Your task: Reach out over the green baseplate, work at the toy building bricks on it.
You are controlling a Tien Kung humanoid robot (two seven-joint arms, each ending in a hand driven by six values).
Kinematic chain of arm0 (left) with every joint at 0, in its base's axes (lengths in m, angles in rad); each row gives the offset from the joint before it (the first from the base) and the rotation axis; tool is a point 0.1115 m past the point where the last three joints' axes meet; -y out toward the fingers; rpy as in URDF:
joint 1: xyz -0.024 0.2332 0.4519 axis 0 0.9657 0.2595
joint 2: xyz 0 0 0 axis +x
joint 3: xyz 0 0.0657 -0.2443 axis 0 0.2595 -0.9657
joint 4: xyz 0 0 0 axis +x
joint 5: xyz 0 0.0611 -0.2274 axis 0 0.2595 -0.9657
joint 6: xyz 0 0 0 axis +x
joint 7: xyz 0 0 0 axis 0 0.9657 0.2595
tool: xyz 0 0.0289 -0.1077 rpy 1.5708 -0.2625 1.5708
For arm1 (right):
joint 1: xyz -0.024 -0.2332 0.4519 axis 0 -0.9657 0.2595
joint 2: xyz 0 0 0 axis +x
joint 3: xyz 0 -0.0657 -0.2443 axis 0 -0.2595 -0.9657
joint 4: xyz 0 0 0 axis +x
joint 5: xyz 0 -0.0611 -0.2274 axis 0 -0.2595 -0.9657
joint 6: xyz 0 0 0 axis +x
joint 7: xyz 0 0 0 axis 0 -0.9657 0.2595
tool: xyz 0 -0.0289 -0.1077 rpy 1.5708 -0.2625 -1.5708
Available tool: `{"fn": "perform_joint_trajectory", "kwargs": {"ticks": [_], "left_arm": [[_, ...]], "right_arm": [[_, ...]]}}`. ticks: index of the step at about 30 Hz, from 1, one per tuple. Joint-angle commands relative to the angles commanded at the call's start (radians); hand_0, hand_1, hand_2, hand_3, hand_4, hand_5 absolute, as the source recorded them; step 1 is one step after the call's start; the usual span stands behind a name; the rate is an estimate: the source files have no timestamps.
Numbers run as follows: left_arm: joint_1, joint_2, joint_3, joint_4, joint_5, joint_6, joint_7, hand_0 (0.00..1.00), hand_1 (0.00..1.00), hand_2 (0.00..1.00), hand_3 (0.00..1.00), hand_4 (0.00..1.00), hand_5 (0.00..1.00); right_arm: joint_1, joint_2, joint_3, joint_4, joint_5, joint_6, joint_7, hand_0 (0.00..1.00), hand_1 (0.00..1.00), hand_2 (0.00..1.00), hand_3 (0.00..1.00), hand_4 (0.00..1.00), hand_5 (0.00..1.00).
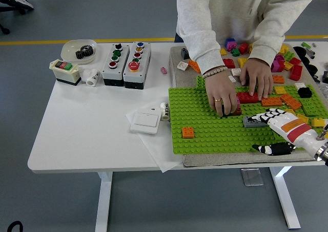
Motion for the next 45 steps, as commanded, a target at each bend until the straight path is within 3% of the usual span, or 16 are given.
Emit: {"fn": "perform_joint_trajectory", "kwargs": {"ticks": [15, 25, 32, 45], "left_arm": [[0.007, 0.001, -0.011, 0.001, 0.013, -0.002, 0.001, 0.758, 0.758, 0.763, 0.609, 0.689, 0.602], [0.015, 0.002, -0.022, 0.000, 0.025, -0.004, 0.003, 0.758, 0.757, 0.762, 0.609, 0.688, 0.603], [0.021, 0.002, -0.025, 0.000, 0.031, -0.005, 0.003, 0.757, 0.757, 0.762, 0.609, 0.688, 0.604], [0.024, 0.004, -0.027, 0.001, 0.038, -0.004, 0.002, 0.757, 0.755, 0.760, 0.609, 0.688, 0.604]], "right_arm": [[-0.019, -0.009, 0.074, 0.020, 0.041, 0.007, 0.006, 0.928, 0.834, 0.838, 0.848, 0.834, 0.555], [-0.023, -0.009, 0.081, 0.036, 0.187, 0.048, -0.018, 0.929, 0.831, 0.834, 0.845, 0.834, 0.551], [-0.007, 0.000, 0.069, 0.051, 0.279, 0.050, -0.034, 0.907, 0.807, 0.815, 0.826, 0.838, 0.524], [-0.011, -0.002, 0.097, 0.054, 0.299, 0.043, -0.046, 0.902, 0.801, 0.805, 0.812, 0.828, 0.523]]}}
